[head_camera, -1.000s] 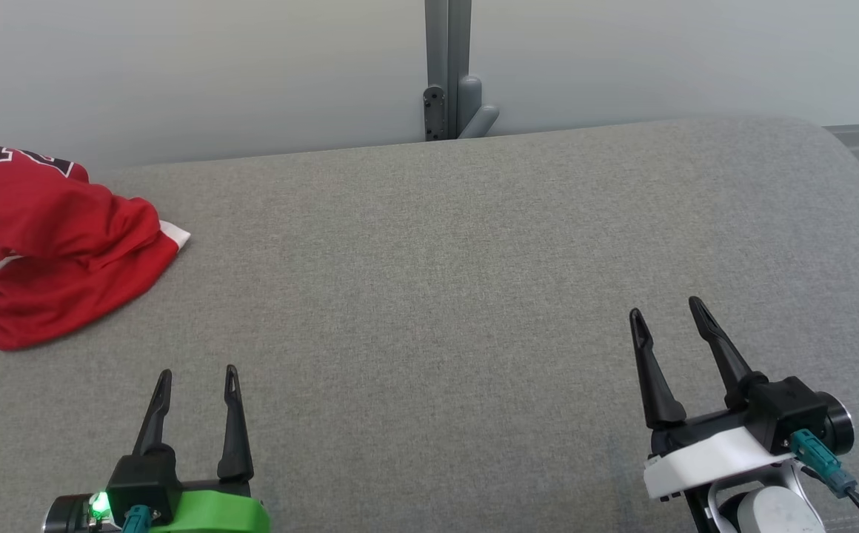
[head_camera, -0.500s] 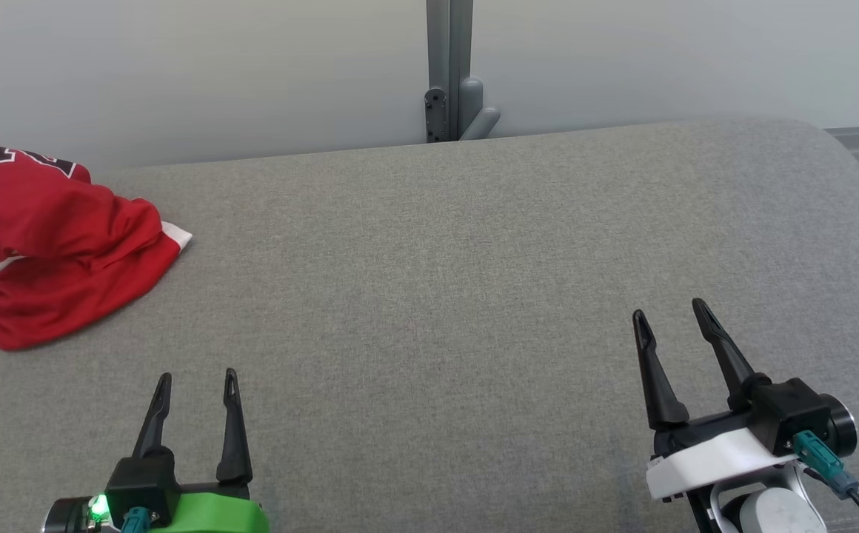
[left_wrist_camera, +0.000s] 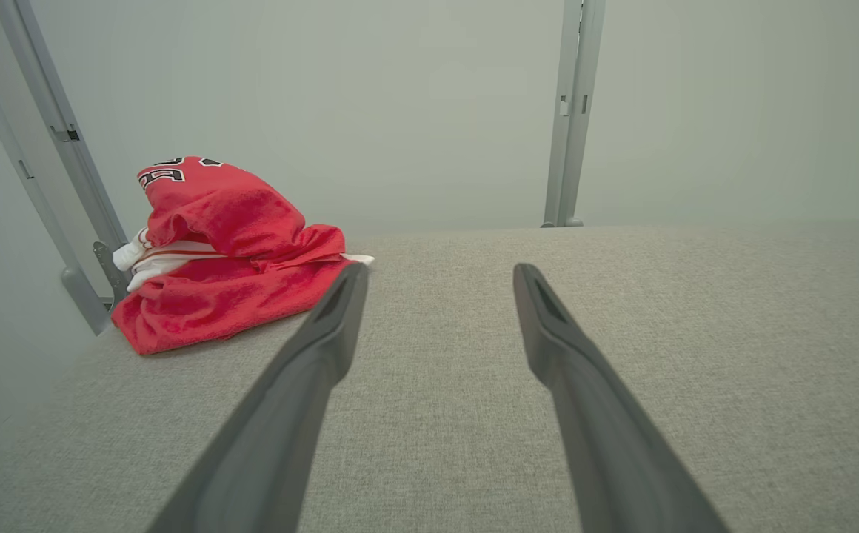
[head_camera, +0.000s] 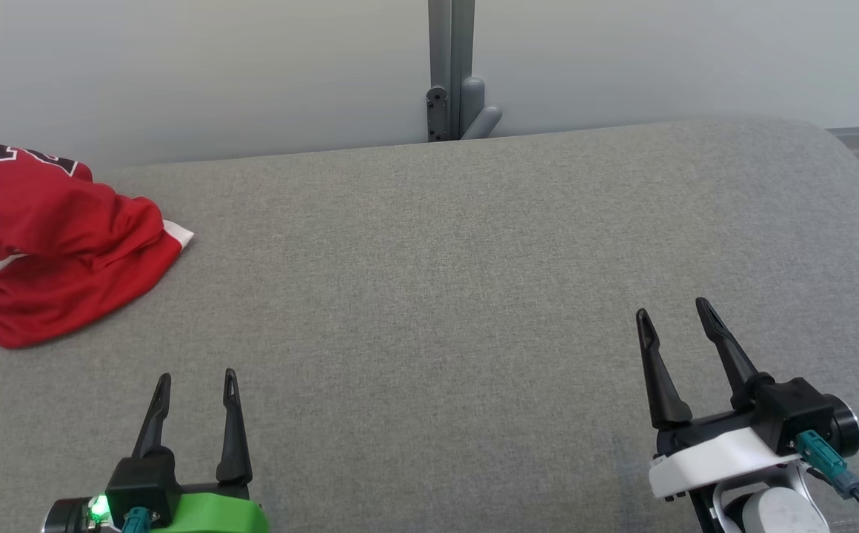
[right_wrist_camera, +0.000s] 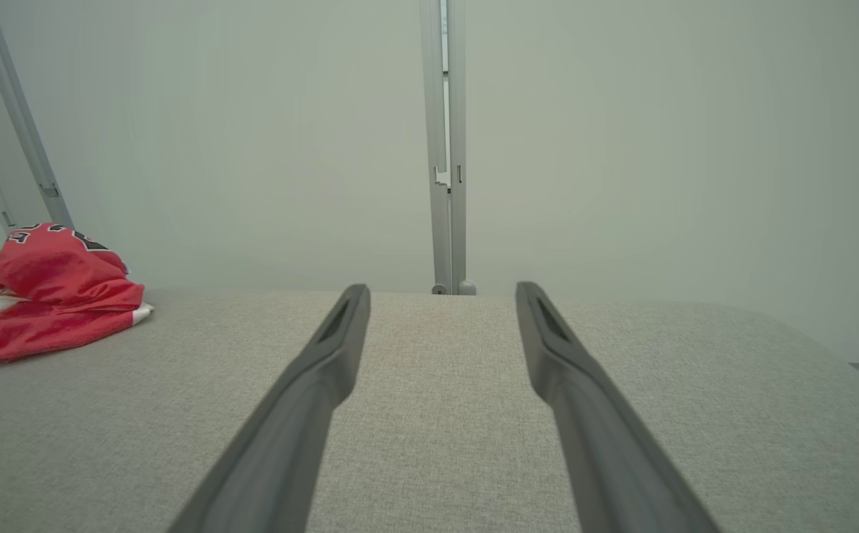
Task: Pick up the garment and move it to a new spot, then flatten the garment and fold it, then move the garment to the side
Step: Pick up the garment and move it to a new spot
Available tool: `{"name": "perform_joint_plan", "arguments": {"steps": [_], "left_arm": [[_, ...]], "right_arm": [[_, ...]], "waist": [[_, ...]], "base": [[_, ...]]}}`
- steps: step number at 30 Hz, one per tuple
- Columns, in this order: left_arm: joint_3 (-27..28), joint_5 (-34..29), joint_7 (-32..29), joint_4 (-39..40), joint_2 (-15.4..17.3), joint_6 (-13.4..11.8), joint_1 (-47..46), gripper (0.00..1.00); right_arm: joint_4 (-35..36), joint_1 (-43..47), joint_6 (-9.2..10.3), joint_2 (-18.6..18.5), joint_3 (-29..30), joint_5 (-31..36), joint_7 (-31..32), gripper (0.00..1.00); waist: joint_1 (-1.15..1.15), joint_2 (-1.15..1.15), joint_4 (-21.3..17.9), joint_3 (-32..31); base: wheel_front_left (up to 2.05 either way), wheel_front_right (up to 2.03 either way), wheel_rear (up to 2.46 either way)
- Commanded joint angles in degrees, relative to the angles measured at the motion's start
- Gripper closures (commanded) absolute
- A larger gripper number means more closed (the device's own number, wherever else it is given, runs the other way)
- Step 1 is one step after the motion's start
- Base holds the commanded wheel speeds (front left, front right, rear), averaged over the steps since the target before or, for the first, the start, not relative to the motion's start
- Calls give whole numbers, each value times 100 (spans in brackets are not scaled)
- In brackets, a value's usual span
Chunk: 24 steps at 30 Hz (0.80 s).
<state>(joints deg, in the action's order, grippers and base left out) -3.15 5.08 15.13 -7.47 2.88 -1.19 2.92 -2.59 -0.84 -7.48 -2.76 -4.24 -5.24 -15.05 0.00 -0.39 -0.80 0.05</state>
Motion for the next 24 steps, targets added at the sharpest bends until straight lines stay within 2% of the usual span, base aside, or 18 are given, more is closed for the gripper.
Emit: {"name": "perform_joint_plan", "arguments": {"steps": [1, 6, 10, 24], "left_arm": [[25, 33, 3, -19, 2, -31, 28, 0], [4, 6, 3, -13, 3, -36, -26, 0], [-19, -28, 3, 4, 6, -29, -31, 0], [220, -117, 2, 85, 61, -13, 179, 0]], "right_arm": [[13, 61, -2, -22, 36, 11, -22, 0], [10, 93, -2, -19, 67, 21, -22, 0], [13, 134, -2, -18, 53, -9, -22, 0], [-37, 242, -2, -19, -51, -182, -21, 0]], "waist": [[0, 39, 29, -4], [0, 39, 200, -29], [0, 39, 569, -72], [0, 39, 2516, -310]], "base": [[0, 0, 0], [0, 0, 0], [0, 0, 0], [0, 0, 0]]}}
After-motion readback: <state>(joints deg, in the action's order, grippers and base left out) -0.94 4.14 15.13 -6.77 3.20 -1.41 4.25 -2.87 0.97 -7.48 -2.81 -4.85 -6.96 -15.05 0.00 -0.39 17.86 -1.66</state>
